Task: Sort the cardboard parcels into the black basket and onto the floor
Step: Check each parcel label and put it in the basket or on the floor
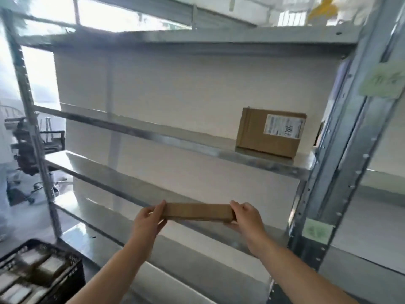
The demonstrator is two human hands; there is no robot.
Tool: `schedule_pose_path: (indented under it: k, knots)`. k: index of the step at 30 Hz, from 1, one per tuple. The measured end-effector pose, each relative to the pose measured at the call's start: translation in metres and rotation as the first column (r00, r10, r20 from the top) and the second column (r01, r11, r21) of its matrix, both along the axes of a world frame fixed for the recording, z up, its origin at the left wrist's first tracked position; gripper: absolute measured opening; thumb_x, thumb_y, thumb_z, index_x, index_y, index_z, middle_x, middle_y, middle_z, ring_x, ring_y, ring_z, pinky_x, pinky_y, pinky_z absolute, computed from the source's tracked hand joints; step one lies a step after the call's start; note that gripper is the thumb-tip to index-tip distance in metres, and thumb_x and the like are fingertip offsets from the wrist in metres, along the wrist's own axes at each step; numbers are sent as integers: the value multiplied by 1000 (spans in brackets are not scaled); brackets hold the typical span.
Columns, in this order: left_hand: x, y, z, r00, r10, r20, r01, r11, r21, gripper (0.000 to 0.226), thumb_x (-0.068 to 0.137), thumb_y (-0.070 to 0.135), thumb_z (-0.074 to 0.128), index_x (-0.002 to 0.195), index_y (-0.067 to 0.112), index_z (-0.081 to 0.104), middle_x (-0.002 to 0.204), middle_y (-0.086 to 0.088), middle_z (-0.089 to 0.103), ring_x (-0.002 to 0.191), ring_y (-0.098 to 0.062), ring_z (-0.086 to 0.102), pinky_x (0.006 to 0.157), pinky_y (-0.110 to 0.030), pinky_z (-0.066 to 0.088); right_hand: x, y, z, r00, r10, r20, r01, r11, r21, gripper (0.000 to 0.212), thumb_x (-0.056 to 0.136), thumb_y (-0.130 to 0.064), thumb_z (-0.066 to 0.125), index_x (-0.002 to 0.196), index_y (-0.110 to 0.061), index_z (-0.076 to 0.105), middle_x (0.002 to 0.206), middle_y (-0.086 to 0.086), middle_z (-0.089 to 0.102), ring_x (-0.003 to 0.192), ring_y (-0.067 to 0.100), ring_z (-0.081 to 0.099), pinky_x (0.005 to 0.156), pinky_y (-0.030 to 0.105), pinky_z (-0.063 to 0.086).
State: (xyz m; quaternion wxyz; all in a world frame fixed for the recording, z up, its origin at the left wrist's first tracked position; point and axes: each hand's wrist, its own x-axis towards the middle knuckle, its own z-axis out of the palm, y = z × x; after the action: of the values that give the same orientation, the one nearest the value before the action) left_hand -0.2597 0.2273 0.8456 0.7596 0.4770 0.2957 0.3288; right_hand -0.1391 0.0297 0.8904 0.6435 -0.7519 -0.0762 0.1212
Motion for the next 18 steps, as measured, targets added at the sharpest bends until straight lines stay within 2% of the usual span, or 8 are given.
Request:
schedule_pose_path:
  k: [2, 4, 6, 8, 11, 13, 15, 18]
  knots:
    - [-3, -2, 18, 998, -35, 47, 33, 998, 46, 29, 89, 26, 69, 98, 0, 61, 105, -21, 62, 97, -29, 66, 92, -39, 54, 1, -11, 19, 1000, 11, -8, -10, 994, 106, 25, 95, -22, 61, 83, -2, 51, 89, 16, 58, 85, 25, 64, 71, 38, 62]
    - [-10, -6, 35, 997, -56, 56, 50, 993, 103, 44, 81, 39, 74, 103, 2, 65, 105, -18, 64, 100, -29, 67, 90, -37, 54, 3, -19, 31, 999, 21, 37, -26, 992, 127, 23, 95, -19, 61, 84, -1, 52, 93, 17, 58, 88, 23, 63, 67, 33, 62]
    - [-15, -9, 49, 995, -55, 78, 43, 988, 149, 52, 72, 45, 77, 100, 3, 67, 99, -15, 63, 94, -26, 67, 88, -37, 55, 2, -24, 42, 996, 32, 85, -44, 989, 140, 22, 94, -20, 63, 86, 0, 55, 94, 18, 60, 88, 22, 63, 66, 30, 60]
    - [-20, -12, 59, 995, -19, 95, 2, 984, 178, 41, 77, 37, 76, 99, 3, 68, 96, -14, 62, 91, -25, 66, 86, -38, 56, -1, -26, 45, 993, 50, 110, -65, 988, 137, 20, 92, -20, 65, 86, -1, 58, 92, 17, 63, 86, 23, 64, 70, 35, 60]
    - [-32, -16, 71, 993, 46, 106, -68, 975, 212, 18, 90, 19, 67, 100, 3, 66, 97, -17, 63, 85, -23, 64, 71, -29, 55, -10, -28, 43, 981, 54, 189, -78, 989, 122, 13, 87, -15, 70, 87, -5, 62, 93, 15, 67, 87, 26, 67, 80, 45, 60]
    - [-41, -16, 77, 990, 60, 125, -86, 973, 213, 16, 91, 16, 66, 101, 4, 66, 101, -19, 65, 89, -25, 65, 72, -28, 52, -16, -27, 40, 978, 46, 204, -85, 979, 186, 13, 84, -10, 72, 91, -8, 62, 99, 14, 66, 90, 24, 67, 73, 38, 61]
    - [-50, -15, 82, 988, 56, 141, -85, 975, 204, 17, 91, 17, 66, 103, 5, 67, 106, -20, 65, 96, -28, 65, 77, -31, 52, -24, -24, 41, 980, 91, 176, -132, 961, 241, 22, 84, -6, 71, 101, -10, 59, 108, 10, 62, 96, 17, 65, 61, 22, 58]
    - [-62, -16, 89, 991, -20, 130, -6, 980, 201, 19, 89, 13, 67, 106, 3, 66, 107, -20, 68, 96, -30, 67, 77, -32, 55, -30, -21, 40, 968, 195, 161, -219, 965, 146, 42, 81, -14, 77, 113, -21, 51, 120, 3, 52, 103, 11, 58, 58, 15, 52]
